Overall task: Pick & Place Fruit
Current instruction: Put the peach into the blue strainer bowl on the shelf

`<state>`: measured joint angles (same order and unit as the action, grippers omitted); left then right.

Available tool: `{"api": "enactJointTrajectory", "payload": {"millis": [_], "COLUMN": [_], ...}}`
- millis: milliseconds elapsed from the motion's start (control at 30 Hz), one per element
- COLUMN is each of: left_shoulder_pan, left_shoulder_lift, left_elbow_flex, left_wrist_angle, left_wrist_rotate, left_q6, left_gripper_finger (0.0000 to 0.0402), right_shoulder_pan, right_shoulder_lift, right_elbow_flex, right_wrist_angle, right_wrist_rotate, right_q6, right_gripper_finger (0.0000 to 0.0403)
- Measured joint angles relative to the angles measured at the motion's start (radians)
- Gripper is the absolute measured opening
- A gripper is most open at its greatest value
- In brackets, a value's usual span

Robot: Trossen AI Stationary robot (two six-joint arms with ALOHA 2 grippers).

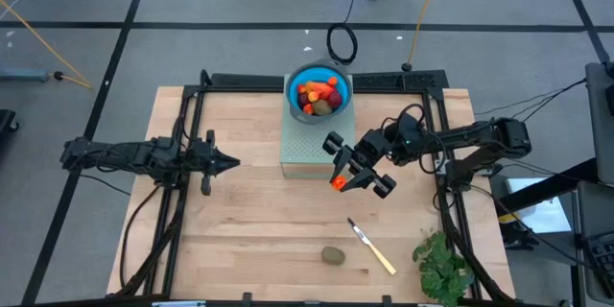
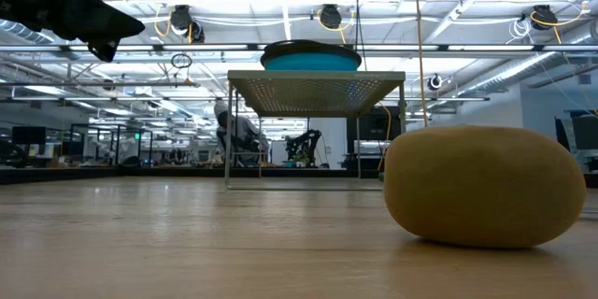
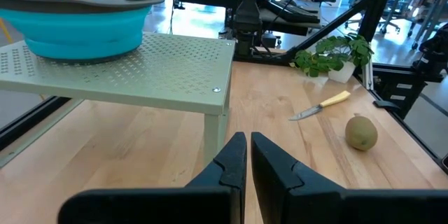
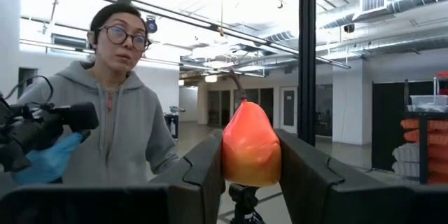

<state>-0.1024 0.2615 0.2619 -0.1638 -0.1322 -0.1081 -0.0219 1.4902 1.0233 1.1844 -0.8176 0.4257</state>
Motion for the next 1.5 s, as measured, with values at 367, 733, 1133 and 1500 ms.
{"api": "enactJointTrajectory", "payload": {"millis": [367,733,1133,1500], "left_shoulder_pan": [0.0,0.0,0.0,0.0], "left_shoulder_lift": [0.0,0.0,0.0,0.0], "left_elbow_flex": [0.0,0.0,0.0,0.0], "left_wrist_angle": [0.0,-0.001,0.0,0.002], "left_wrist_rotate": [0.0,-0.002,-0.01,-0.01], "left_q6": [0.0,0.003,0.051,0.051], "left_gripper_finger": [0.0021,0.0021,0.0021,0.0021], "right_shoulder_pan": [-0.019,-0.113,-0.259,-0.336], "right_shoulder_lift": [0.0,0.001,-0.049,-0.155], "right_elbow_flex": [0.0,0.0,0.0,0.0], "right_wrist_angle": [-0.191,-0.571,-0.601,-0.748], "right_wrist_rotate": [0.026,0.218,0.289,0.555], "right_q6": [0.006,-0.091,-0.3,-0.643], "right_gripper_finger": [0.0111,0.0112,0.0105,0.0111]}}
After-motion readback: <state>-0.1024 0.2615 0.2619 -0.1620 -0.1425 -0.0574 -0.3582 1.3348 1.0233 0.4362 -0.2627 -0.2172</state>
